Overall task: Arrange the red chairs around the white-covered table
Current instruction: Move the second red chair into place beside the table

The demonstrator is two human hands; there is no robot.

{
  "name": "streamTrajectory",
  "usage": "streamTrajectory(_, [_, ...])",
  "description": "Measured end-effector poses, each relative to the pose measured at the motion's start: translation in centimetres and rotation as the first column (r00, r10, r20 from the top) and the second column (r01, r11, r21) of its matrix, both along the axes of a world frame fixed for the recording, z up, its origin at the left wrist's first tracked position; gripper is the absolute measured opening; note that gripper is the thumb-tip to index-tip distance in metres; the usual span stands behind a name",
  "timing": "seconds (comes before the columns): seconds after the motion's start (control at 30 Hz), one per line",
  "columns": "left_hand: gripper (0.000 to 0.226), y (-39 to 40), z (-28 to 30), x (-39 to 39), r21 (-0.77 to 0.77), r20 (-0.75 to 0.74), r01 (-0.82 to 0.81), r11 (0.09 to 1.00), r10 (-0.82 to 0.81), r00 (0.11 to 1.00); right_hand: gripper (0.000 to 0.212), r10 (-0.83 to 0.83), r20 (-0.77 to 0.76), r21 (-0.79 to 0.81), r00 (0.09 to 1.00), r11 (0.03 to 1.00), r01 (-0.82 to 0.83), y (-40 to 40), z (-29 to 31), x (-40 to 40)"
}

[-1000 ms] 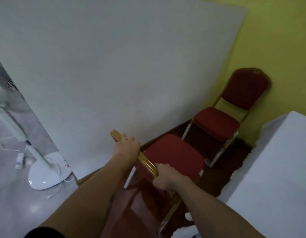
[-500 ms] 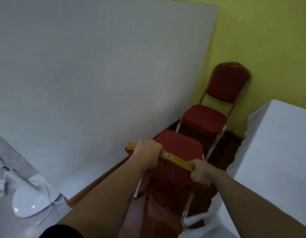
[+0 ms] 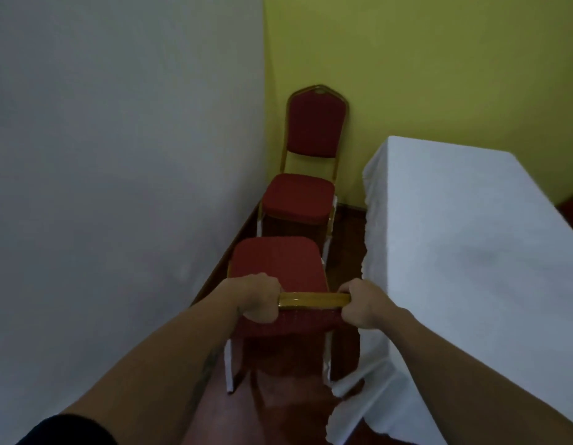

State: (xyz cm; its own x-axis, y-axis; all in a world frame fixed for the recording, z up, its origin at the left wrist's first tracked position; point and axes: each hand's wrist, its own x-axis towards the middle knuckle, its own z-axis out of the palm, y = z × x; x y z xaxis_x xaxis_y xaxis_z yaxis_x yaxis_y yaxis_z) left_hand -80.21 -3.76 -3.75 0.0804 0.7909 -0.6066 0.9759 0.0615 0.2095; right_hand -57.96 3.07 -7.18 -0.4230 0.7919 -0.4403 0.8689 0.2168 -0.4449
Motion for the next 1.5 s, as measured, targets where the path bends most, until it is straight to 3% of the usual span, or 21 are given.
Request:
streamTrajectory(0.27, [0.026,0.9,-0.9,-2.8,-0.021,0.042,0.260,0.965,-0.259,0.965,0.035,-0.174,0.105,0.073,0.979,0.983,0.167,-3.9,0.5,-1.9])
streamTrajectory(0.47, [0.057,2.0,-1.0,-6.9,0.013,0.063,0.371,0.929,-0.371,0.927,0.041,-0.196,0.191,0.026,0.962,0.980,0.195,-6.9,1.6,-4.8])
streamTrajectory(0.53, [0.054,2.7,-0.7,-8.0,0.032,0.033,0.398,0.917,-0.399,0.916,0.035,-0.165,0.226,0.022,0.960,0.986,0.164,-7.5,1.9,-5.7])
streamTrajectory(0.63, [0.046,3.7,-0.2,-9.2,0.030,-0.035,0.425,0.905,-0.424,0.905,0.011,-0.099,0.310,0.043,0.946,0.995,0.090,-8.3,2.6,-7.4])
streamTrajectory(0.83, [0.048,6.1,0.3,-12.4,0.049,-0.087,0.354,0.934,-0.350,0.933,0.023,0.030,0.372,0.073,0.928,0.995,-0.061,-8.5,2.6,-11.9])
streamTrajectory(1.0, [0.036,7.6,-1.2,-15.3,0.347,-0.207,0.315,0.884,-0.255,0.944,0.030,0.029,0.321,0.108,0.947,0.992,-0.067,-7.4,1.7,-15.0])
streamTrajectory(1.07, [0.030,7.7,-2.4,-16.0,0.454,-0.130,0.215,0.865,-0.174,0.976,0.035,0.011,0.301,0.136,0.954,0.989,-0.055,-6.9,1.1,-15.5])
streamTrajectory(1.13, [0.032,7.5,-3.4,-16.5,0.521,0.058,-0.026,0.853,-0.005,0.998,0.036,-0.010,0.287,0.146,0.958,0.989,-0.034,-6.5,0.6,-15.7])
streamTrajectory(1.17, [0.032,7.2,-3.6,-16.7,0.536,0.210,-0.222,0.815,0.126,0.970,0.038,-0.019,0.285,0.150,0.958,0.988,-0.024,-6.3,0.4,-15.9])
streamTrajectory(1.2, [0.028,7.0,-3.6,-16.6,0.502,0.387,-0.458,0.733,0.283,0.877,0.041,-0.030,0.282,0.154,0.959,0.988,-0.014,-6.1,0.4,-16.1])
streamTrajectory(1.27, [0.026,6.6,-3.1,-15.8,0.217,0.653,-0.812,0.543,0.538,0.534,0.043,-0.048,0.276,0.154,0.960,0.988,0.005,-5.8,0.3,-16.5])
streamTrajectory(1.33, [0.041,6.4,-2.6,-14.2,-0.148,0.713,-0.868,0.473,0.660,0.238,0.042,-0.065,0.269,0.151,0.961,0.988,0.025,-5.7,0.4,-16.9])
streamTrajectory(1.37, [0.050,6.3,-2.3,-13.1,-0.261,0.716,-0.845,0.466,0.681,0.154,0.042,-0.075,0.263,0.149,0.962,0.988,0.036,-5.6,0.4,-17.0])
streamTrajectory(1.43, [0.081,6.4,-2.6,-11.0,-0.309,0.692,-0.837,0.452,0.711,0.128,0.045,-0.094,0.261,0.146,0.961,0.988,0.057,-5.6,0.3,-17.2])
streamTrajectory(1.5, [0.092,6.5,-3.3,-9.9,-0.230,0.667,-0.874,0.429,0.723,0.180,0.051,-0.115,0.250,0.119,0.961,0.989,0.088,-5.8,0.1,-17.2])
